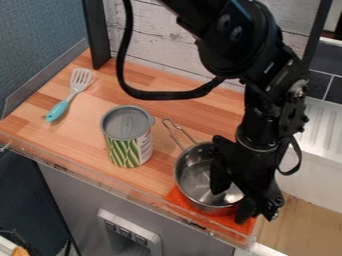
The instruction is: Moving the saucepan from the orange cloth to the center of the table
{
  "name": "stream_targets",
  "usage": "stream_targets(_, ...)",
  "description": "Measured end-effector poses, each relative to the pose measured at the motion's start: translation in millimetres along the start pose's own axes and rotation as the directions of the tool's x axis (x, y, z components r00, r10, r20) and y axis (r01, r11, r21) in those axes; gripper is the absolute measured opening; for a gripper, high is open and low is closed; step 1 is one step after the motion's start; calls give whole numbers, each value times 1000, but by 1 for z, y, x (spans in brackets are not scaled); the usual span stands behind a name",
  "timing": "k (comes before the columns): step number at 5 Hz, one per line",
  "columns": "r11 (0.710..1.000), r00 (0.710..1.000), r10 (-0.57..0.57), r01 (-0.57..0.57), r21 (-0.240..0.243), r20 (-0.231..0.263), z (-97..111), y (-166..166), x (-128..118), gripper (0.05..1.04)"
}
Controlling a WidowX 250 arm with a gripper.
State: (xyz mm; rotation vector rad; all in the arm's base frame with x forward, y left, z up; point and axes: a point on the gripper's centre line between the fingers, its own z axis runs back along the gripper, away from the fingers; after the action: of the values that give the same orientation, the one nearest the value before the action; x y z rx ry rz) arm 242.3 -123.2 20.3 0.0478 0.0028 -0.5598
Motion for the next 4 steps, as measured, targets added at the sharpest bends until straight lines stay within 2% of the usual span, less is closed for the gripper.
stream_targets(1,1000,1000,-10,10,9,-5,0,2,-1,374)
stream_targets(2,1000,1000,-22,22,20,4,10,3,-2,157)
stream_targets(3,998,998,-49,46,53,46,28,8,-1,80)
stream_targets(4,994,993,-52,41,102,110,62,29,4,78)
